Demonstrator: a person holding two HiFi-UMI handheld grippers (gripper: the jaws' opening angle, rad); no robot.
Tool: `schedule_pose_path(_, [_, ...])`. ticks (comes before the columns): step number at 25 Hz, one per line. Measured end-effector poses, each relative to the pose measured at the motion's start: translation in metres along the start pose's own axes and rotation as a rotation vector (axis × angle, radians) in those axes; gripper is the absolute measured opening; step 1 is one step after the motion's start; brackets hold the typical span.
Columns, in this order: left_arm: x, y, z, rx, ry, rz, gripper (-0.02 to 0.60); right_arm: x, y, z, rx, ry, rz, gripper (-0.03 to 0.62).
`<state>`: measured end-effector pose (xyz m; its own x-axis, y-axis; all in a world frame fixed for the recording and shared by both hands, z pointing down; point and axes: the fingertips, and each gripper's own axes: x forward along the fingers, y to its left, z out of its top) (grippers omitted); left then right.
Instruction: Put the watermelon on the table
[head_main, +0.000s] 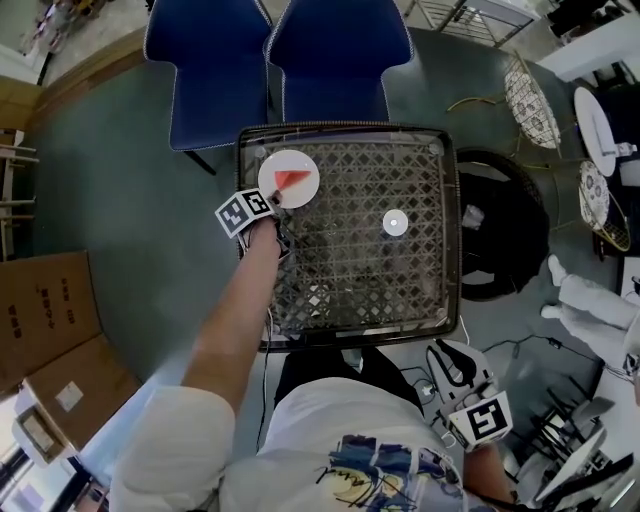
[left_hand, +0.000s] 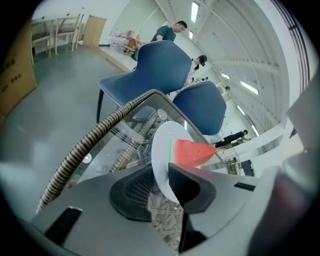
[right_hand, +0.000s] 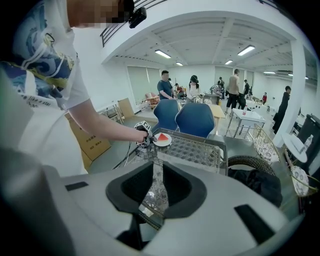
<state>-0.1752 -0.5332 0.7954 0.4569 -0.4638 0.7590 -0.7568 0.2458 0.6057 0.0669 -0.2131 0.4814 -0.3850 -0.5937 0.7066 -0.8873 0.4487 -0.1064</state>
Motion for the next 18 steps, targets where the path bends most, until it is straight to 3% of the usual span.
schedule_pose_path(7, [-0.001,0.004,0.001,0.209,-0.008,0.163,0.109,-0.012,-0.006,-0.008,0.017,-0.043,-0.031,0.066])
schedule_pose_path(12, [-0.011,0.011,0.002,0.203,-0.040,0.172,0.109,-0.022,-0.006,-0.017,0.028,-0.049,-0.043,0.064])
schedule_pose_path(18, [-0.048,0.008,0.000,0.255,-0.103,0.152,0.109,-0.025,-0.005,-0.023,0.002,-0.097,-0.017,0.064])
